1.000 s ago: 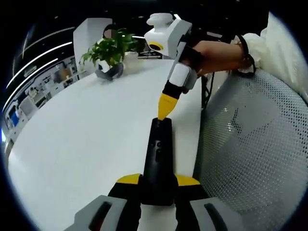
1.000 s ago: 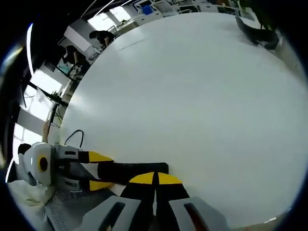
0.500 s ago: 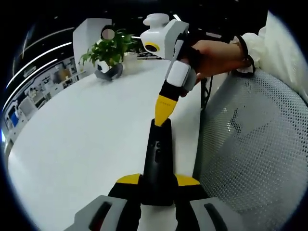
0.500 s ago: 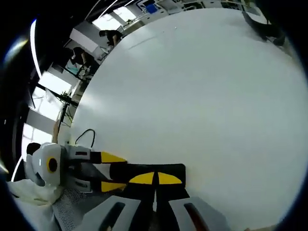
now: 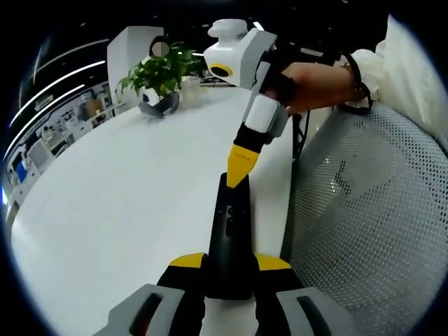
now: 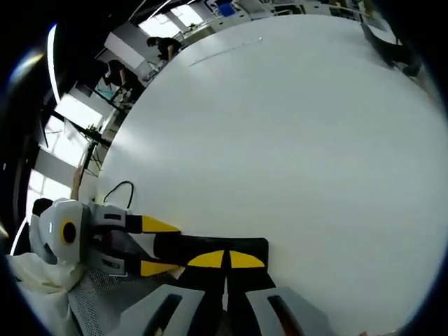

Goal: Press the specified remote control buttons in sequence, fully releasing each button before pressing the next.

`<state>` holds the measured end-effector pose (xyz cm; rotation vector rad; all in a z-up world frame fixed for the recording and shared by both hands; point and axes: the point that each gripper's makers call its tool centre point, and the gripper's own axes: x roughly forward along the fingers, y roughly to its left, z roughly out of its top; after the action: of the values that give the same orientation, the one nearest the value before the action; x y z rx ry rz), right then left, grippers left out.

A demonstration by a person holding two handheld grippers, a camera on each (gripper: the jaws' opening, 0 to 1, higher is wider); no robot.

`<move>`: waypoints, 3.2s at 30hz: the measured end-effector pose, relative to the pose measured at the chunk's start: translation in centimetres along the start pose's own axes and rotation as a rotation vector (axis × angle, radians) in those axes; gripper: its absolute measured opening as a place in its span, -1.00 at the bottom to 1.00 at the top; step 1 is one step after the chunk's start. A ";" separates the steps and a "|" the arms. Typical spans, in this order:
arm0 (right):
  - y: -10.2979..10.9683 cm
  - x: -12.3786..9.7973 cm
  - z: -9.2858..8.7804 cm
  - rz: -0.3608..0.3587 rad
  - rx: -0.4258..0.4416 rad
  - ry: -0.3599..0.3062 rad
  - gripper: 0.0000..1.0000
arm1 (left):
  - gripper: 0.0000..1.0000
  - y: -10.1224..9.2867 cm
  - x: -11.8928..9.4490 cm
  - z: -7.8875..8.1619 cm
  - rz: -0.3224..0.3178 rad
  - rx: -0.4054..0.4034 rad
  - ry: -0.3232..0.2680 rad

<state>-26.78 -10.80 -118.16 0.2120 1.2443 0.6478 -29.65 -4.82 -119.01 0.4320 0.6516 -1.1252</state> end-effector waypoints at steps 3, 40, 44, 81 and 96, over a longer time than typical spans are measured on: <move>0.0 0.0 0.0 -0.003 -0.003 -0.001 -1.00 | -0.50 0.0 0.0 0.0 -0.001 0.000 0.001; 0.7 0.7 0.1 -0.014 -0.093 -0.006 -1.00 | -0.51 -0.7 0.5 0.4 -0.022 0.022 -0.005; 0.6 0.7 0.1 -0.025 -0.108 -0.005 -1.00 | -0.51 -0.6 0.5 0.4 -0.021 0.022 -0.004; 2.1 0.6 -1.4 0.031 -0.117 0.068 -1.00 | -0.51 -0.7 0.3 0.3 -0.019 0.021 0.000; 2.0 0.7 -1.2 -0.005 -0.183 0.054 -1.00 | -0.51 -0.6 0.4 0.4 -0.014 0.025 0.004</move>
<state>-28.44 -9.02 -118.19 0.0397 1.2292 0.7630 -30.05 -5.55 -118.99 0.4522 0.6450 -1.1467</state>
